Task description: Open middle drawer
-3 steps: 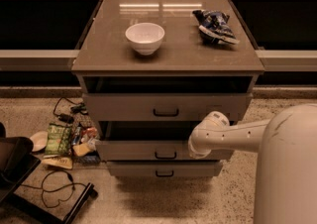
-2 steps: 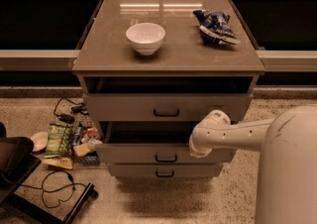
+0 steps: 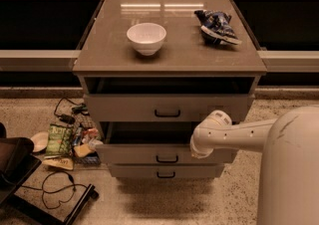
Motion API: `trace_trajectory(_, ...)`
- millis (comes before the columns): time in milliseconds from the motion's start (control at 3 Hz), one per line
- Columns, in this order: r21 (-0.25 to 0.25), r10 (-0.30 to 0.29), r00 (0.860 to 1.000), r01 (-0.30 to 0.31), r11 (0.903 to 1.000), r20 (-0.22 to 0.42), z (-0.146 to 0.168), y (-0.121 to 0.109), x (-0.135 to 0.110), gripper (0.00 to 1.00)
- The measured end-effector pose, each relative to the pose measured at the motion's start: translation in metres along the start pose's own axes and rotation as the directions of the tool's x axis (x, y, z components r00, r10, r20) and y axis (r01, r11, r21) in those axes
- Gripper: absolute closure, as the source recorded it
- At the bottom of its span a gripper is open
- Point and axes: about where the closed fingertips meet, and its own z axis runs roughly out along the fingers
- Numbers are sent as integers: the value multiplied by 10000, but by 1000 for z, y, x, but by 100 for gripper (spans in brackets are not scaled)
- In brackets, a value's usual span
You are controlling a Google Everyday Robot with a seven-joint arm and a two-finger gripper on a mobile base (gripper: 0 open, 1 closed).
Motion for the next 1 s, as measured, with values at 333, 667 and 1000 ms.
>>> trace_trajectory(333, 0, 0, 10000, 0, 10000, 0, -1, 0, 0, 21)
trace_trajectory(667, -8, -1, 10000, 1, 10000, -1, 0, 0, 0, 0)
trace_trajectory(1000, -10, -1, 10000, 1, 10000, -1, 0, 0, 0, 0)
